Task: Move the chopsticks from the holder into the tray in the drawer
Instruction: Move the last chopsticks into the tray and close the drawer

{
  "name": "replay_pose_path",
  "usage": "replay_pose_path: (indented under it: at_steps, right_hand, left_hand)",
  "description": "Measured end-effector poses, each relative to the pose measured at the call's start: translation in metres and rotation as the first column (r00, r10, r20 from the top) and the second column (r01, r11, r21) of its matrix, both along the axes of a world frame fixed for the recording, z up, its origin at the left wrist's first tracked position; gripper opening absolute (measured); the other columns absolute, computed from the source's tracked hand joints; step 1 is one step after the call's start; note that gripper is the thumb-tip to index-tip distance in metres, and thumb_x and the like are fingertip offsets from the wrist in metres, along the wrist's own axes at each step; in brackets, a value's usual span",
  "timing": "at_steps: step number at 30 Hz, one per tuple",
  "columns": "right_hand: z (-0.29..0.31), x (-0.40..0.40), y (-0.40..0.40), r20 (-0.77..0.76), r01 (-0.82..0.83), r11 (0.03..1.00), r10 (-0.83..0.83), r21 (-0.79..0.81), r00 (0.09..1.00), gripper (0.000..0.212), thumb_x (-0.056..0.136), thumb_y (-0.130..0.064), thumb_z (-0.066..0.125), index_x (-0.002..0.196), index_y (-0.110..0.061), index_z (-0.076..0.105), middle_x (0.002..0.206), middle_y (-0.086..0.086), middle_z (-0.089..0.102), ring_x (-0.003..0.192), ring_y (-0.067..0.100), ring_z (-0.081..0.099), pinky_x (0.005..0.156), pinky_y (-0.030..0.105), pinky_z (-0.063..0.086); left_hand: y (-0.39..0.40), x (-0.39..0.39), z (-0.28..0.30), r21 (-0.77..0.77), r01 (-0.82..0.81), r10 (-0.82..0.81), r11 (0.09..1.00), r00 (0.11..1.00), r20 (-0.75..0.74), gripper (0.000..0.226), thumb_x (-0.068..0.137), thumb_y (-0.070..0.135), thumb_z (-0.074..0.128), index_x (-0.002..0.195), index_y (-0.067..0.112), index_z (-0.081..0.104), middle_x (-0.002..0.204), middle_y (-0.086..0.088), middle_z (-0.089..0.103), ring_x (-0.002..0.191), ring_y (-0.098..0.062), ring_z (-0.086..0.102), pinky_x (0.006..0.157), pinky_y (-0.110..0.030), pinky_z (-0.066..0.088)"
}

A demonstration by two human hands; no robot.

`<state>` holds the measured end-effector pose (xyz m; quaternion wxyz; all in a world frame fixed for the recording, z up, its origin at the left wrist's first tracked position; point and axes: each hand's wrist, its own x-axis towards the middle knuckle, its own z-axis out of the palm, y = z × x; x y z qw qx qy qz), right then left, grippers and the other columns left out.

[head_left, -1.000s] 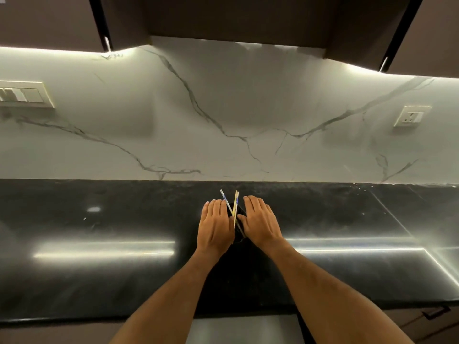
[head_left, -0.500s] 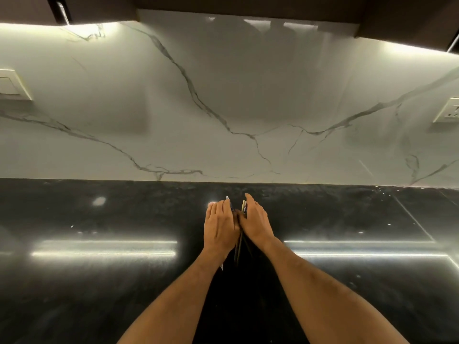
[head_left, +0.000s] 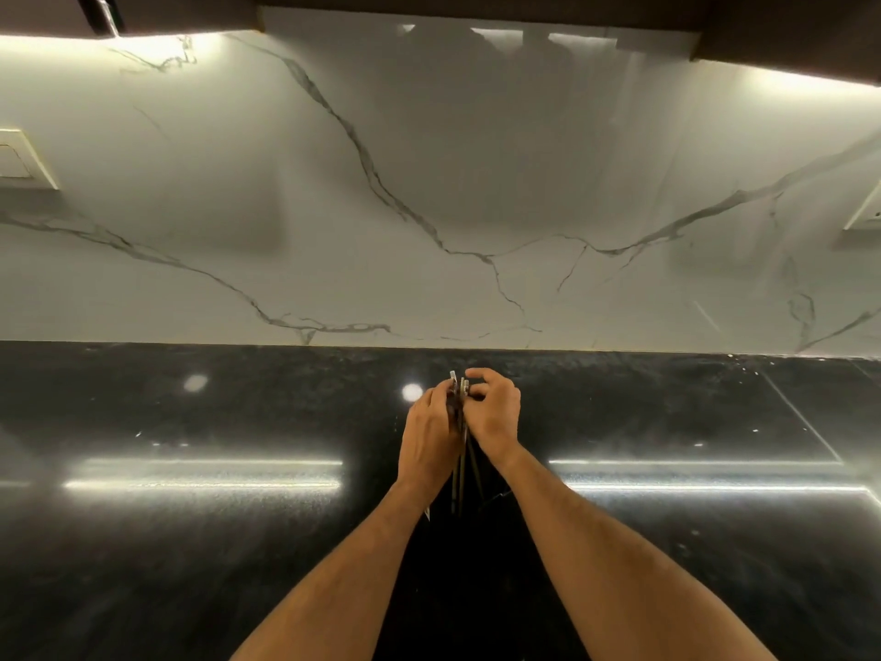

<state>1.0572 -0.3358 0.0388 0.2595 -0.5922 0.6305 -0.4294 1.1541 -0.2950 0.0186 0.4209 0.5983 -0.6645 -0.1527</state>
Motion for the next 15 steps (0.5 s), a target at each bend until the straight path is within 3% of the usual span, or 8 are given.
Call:
replay_pose_path:
  at_steps: [4,12,15]
  right_hand:
    - [0.001,0.002,0.003,0.005,0.012,1.0,-0.012,-0.011,1.0,0.032,0.083,0.001,0.079,0.113,-0.007,0.073,0.094,0.006,0.078,0.081,0.01,0.074,0.078,0.024,0.062]
    - [0.008,0.001,0.007,0.029,0.013,1.0,-0.013,-0.001,0.999,0.026,0.081,-0.001,0.081,0.105,-0.008,0.075,0.091,0.005,0.077,0.079,0.01,0.074,0.076,0.028,0.063]
    - [0.023,-0.002,0.008,0.107,0.033,0.999,-0.029,-0.033,0.994,0.03,0.078,0.001,0.082,0.106,-0.007,0.074,0.088,0.004,0.077,0.075,0.007,0.074,0.073,0.024,0.063]
  left_hand:
    - [0.001,0.001,-0.001,0.003,0.008,-0.008,1.0,0.998,0.054,0.034,0.098,0.01,0.06,0.132,0.008,0.057,0.123,-0.009,0.067,0.112,-0.019,0.065,0.104,-0.039,0.052]
    - [0.009,0.004,0.005,0.03,0.004,-0.003,1.0,1.0,-0.016,0.032,0.099,0.012,0.058,0.131,0.012,0.058,0.125,-0.005,0.067,0.112,-0.014,0.065,0.102,-0.035,0.054]
    - [0.009,0.006,0.012,0.024,-0.006,0.008,1.0,0.997,-0.077,0.024,0.1,0.012,0.057,0.123,0.011,0.062,0.113,-0.002,0.07,0.099,-0.008,0.067,0.093,-0.025,0.056]
